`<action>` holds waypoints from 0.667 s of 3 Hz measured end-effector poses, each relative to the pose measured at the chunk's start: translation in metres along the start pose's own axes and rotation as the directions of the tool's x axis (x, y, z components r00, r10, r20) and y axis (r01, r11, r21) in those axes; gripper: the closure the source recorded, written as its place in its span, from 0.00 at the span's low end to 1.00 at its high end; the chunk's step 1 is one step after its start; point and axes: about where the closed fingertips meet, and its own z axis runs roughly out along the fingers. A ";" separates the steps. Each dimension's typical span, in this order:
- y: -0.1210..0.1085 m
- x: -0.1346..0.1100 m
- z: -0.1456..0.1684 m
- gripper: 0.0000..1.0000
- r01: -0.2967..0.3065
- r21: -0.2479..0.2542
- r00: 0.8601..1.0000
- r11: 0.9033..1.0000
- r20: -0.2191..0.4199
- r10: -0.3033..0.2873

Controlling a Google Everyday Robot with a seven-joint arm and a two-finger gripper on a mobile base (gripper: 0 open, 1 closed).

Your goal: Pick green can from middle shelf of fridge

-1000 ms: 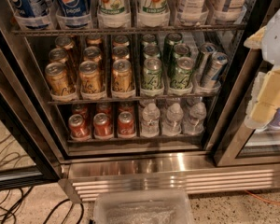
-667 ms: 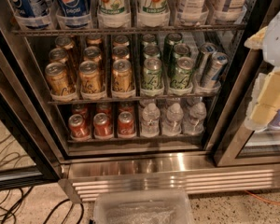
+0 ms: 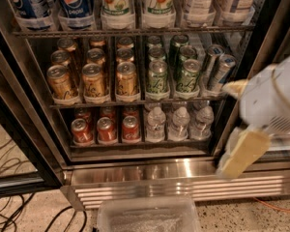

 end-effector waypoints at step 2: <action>0.065 -0.007 0.119 0.00 -0.166 -0.113 0.942 0.980 0.274 0.191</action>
Offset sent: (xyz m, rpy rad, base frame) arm 0.0051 0.0965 -0.1748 0.6182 -0.0602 -0.1904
